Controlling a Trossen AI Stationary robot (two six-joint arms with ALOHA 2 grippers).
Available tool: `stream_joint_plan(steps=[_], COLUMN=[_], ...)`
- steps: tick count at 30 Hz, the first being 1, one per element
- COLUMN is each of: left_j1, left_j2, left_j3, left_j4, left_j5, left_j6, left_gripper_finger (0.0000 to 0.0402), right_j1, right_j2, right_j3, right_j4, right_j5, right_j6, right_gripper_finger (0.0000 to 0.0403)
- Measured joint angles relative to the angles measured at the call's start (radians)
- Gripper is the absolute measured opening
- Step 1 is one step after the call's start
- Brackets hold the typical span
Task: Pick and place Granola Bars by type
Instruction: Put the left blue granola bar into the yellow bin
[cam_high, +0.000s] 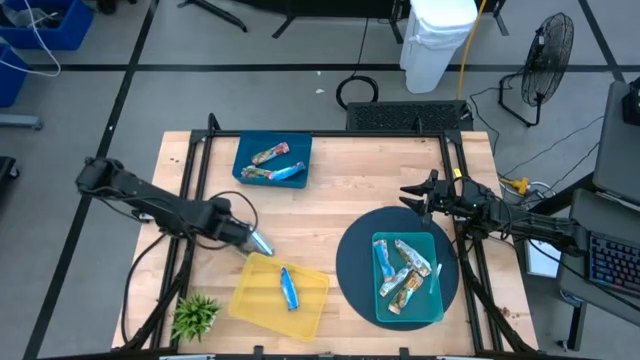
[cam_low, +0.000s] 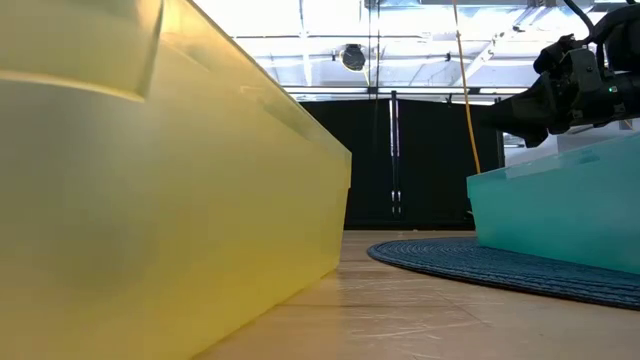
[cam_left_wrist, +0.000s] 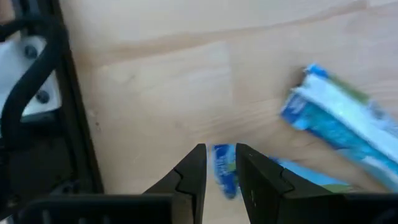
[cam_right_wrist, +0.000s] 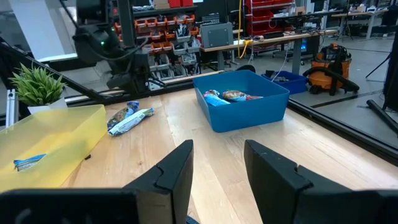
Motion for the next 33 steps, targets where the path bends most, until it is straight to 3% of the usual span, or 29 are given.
stream_joint_plan(steps=[9, 14, 18, 28, 33], left_j1=[0.002, 0.002, 0.002, 0.002, 0.002], left_j2=[-0.125, -0.112, -0.075, 0.02, 0.049], left_j3=[-0.049, -0.049, -0.05, -0.05, -0.049], left_j4=[0.061, 0.078, 0.11, 0.106, 0.156], left_j5=[0.028, 0.155, 0.172, 0.175, 0.185], left_j6=[0.006, -0.066, -0.056, -0.064, -0.052], left_gripper_finger=[0.0093, 0.0093, 0.0096, 0.0183, 0.0199], right_j1=[0.0, 0.0, 0.0, 0.0, 0.0], right_j2=[0.0, 0.0, 0.0, 0.0, 0.0], right_j3=[0.0, 0.0, 0.0, 0.0, 0.0], right_j4=[0.001, 0.0, 0.0, 0.0, 0.0], right_j5=[0.0, 0.0, 0.0, 0.0, 0.0], right_j6=[0.0, 0.0, 0.0, 0.0, 0.0], right_gripper_finger=[0.0134, 0.0135, 0.0135, 0.0134, 0.0135])
